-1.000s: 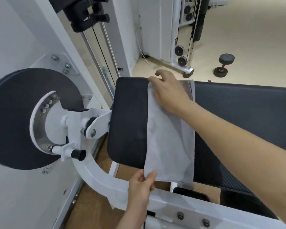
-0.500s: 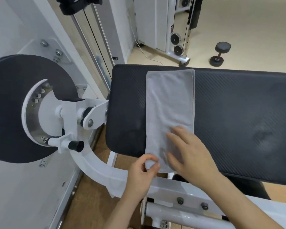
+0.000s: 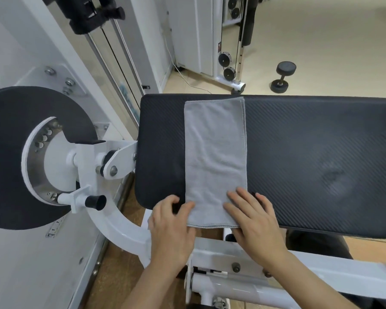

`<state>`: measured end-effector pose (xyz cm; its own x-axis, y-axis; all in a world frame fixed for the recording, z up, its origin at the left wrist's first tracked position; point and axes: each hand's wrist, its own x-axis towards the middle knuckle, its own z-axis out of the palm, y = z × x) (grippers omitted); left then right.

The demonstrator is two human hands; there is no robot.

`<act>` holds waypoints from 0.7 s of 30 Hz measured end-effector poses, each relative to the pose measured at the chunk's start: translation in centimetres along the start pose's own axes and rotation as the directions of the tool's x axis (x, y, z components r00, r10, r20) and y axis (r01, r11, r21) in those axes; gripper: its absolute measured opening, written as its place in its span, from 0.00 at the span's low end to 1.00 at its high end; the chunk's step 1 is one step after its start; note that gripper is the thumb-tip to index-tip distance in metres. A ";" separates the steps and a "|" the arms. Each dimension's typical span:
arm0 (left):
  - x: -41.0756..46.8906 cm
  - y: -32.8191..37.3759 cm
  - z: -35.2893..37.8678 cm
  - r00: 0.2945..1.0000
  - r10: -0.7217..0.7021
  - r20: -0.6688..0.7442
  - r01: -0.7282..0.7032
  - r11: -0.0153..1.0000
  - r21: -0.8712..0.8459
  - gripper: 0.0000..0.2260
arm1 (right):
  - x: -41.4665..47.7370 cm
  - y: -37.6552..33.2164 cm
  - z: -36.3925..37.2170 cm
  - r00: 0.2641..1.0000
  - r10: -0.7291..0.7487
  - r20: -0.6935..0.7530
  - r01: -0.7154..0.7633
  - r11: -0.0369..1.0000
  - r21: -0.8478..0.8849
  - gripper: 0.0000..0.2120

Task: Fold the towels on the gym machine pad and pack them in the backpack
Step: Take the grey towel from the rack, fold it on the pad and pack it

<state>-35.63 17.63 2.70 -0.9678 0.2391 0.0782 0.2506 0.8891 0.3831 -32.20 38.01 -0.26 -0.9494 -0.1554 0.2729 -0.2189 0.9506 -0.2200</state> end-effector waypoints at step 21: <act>-0.4 0.4 0.4 0.794 0.448 0.412 -0.535 0.836 0.122 0.21 | 9.1 1.3 -5.4 0.993 0.027 0.117 -0.026 1.000 -0.006 0.25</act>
<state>-35.11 18.02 2.42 -0.6467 0.7487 -0.1458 0.7301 0.6629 0.1660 -39.92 39.28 7.04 -0.9747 -0.1606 0.1552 -0.1927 0.9560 -0.2213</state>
